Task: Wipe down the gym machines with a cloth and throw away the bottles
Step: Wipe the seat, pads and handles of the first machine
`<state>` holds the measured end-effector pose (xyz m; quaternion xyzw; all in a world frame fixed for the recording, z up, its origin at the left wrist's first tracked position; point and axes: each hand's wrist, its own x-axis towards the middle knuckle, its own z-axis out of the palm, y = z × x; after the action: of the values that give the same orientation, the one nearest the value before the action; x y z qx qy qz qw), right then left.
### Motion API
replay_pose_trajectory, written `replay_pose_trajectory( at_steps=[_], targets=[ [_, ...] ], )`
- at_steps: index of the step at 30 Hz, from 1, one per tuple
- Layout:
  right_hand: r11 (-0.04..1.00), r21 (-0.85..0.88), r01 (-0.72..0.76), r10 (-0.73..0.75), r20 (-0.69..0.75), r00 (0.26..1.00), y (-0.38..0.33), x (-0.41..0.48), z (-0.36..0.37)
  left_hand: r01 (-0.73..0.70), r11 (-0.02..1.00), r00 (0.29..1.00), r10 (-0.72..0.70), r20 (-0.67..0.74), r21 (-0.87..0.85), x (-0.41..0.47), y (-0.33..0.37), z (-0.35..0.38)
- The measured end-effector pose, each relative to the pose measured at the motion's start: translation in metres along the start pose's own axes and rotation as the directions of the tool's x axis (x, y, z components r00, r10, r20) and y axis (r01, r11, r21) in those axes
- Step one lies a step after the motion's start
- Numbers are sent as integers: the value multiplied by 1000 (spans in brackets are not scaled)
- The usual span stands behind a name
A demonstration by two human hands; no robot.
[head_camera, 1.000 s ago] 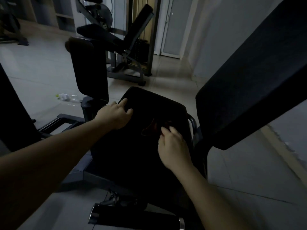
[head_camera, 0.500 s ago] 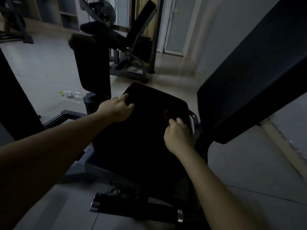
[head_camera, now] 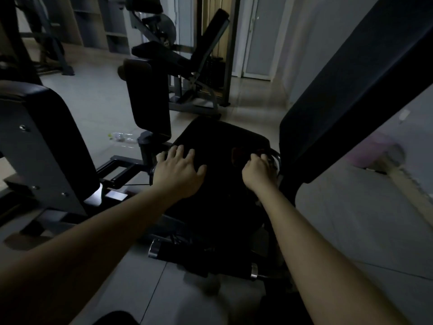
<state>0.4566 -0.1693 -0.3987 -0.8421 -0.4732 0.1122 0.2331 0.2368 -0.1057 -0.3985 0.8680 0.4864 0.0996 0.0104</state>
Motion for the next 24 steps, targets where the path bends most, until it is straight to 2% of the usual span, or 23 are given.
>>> replay_pose_trajectory(
  at_steps=[3, 5, 8, 10, 12, 14, 15, 19, 21, 24],
  targets=[
    [992, 15, 127, -127, -1, 992, 7, -59, 4, 10, 1000, 996, -10, -85, -5, -4, 3, -1],
    [966, -3, 257, -256, -105, 961, 18, -108, 14, -4, 1000, 995, 1, -101, -27, -6, 4, 0],
    [933, 4, 359, -356, -119, 927, 39, -107, 16, 21, 1000, 992, -23, -124, -21, -9, 6, 0],
    [948, 45, 315, -311, -64, 948, 40, -69, 9, 25, 1000, 991, -26, -128, -5, -10, 7, -1],
    [978, 143, 150, -150, -12, 989, 33, -40, 1, 29, 1000, 992, -29, -126, -6, -14, 9, 0],
    [980, 193, 44, -38, -35, 999, 25, -41, 6, 71, 997, 991, -72, -116, -9, -22, 12, 1],
    [980, 195, 40, -29, -58, 998, 22, -54, 9, 97, 995, 990, -98, -106, -11, -26, 14, 1],
    [960, 162, 227, -199, -173, 965, 31, -140, 20, 135, 991, 984, -135, -115, -11, -41, 21, 6],
    [944, 121, 306, -283, -175, 943, 38, -149, 18, 146, 989, 981, -145, -127, -6, -41, 20, 6],
    [966, 120, 227, -219, -76, 973, 38, -95, 9, 133, 991, 982, -130, -139, 13, -40, 16, 11]
  ],
)
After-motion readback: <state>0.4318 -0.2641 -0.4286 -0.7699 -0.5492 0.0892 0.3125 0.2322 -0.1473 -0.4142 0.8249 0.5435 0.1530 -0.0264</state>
